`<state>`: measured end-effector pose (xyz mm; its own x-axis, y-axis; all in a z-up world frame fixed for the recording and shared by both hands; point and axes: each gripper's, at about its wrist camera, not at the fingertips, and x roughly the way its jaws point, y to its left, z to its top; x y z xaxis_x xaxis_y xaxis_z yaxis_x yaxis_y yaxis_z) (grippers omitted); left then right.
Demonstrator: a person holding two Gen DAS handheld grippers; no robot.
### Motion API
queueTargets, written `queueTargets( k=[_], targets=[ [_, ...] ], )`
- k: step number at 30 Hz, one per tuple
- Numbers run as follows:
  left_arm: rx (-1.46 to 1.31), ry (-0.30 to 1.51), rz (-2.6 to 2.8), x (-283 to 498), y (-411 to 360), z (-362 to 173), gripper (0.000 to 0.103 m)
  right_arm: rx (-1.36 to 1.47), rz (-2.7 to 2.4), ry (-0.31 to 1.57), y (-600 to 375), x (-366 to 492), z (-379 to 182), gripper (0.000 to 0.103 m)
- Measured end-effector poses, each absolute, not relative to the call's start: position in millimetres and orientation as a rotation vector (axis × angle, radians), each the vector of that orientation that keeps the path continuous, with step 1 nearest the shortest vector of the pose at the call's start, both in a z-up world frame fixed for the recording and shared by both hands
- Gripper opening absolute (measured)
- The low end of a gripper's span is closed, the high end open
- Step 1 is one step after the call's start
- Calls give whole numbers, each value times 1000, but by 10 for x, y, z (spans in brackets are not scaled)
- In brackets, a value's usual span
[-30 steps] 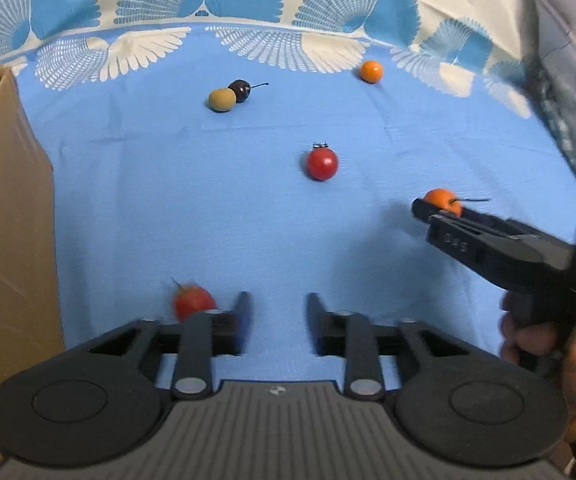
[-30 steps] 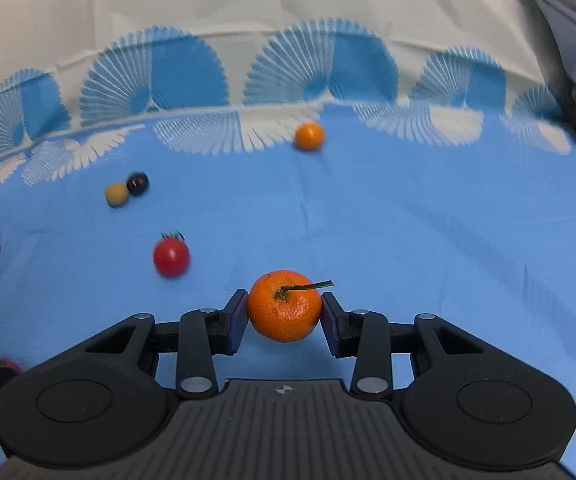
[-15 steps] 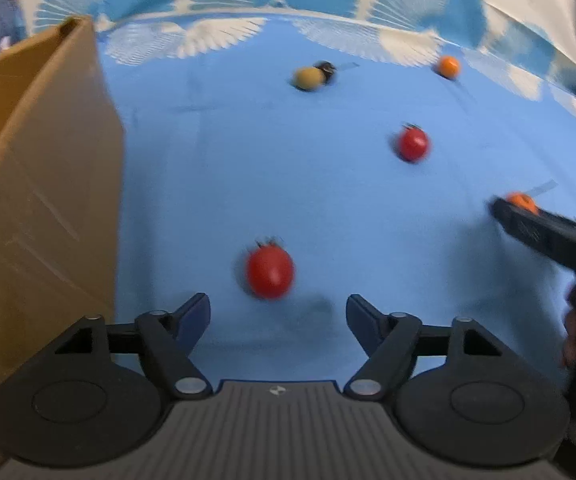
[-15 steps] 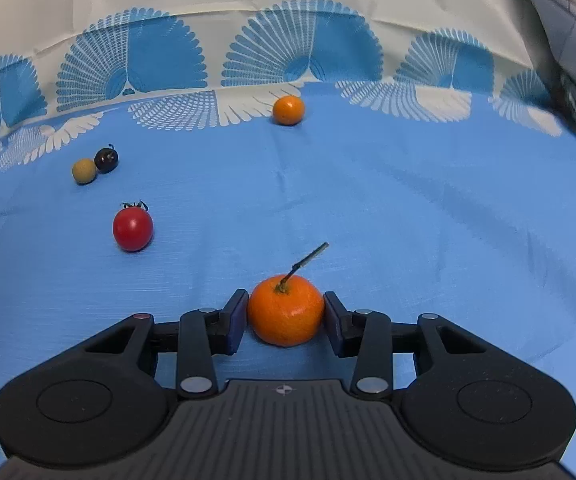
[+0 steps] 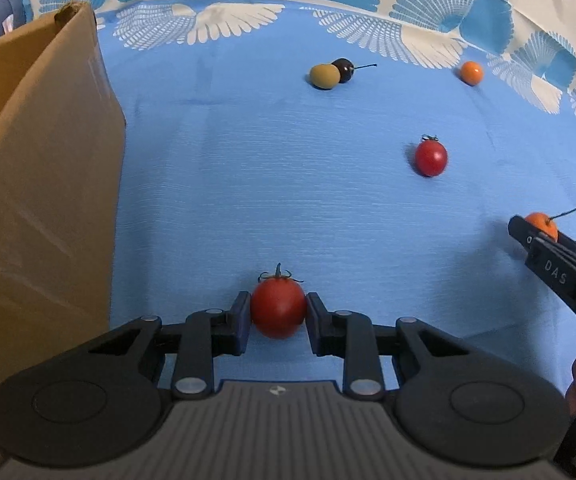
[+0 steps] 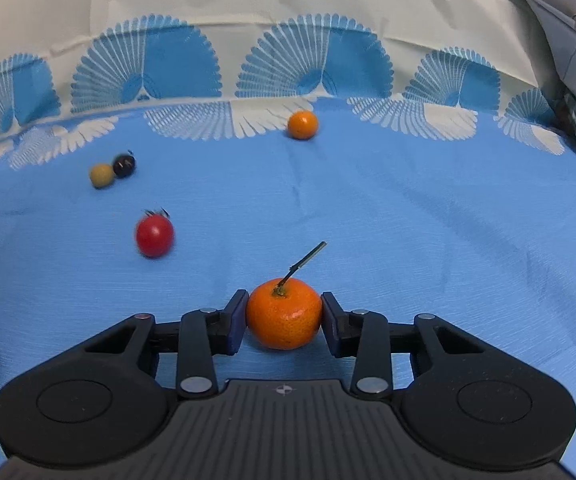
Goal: Organize fruits
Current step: 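Carry the orange and red cherry tomato in both grippers over the box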
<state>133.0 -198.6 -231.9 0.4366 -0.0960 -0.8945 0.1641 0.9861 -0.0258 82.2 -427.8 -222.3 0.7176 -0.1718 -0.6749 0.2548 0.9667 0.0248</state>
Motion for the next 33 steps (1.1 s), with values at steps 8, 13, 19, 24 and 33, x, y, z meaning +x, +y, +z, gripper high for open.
queueTargets(
  k=[8,13,19,24,33],
  targets=[
    [83,1044,-219,1089,-1961,-1836,32,153,-195,681,-3956,493,-1691,40],
    [67,1002,-236,910,-1791,-1446,32,152,-153,660,-3668,228,-1370,40],
    [40,952,-220,670,-1367,-1008,32,135,-76,631,-3205,-103,-992,40],
    [23,927,-169,485,-874,-763,32,118,11,613,-2746,-297,-706,40],
    [-20,891,-73,211,99,-542,32,38,195,599,-1790,-448,-376,40]
  ],
)
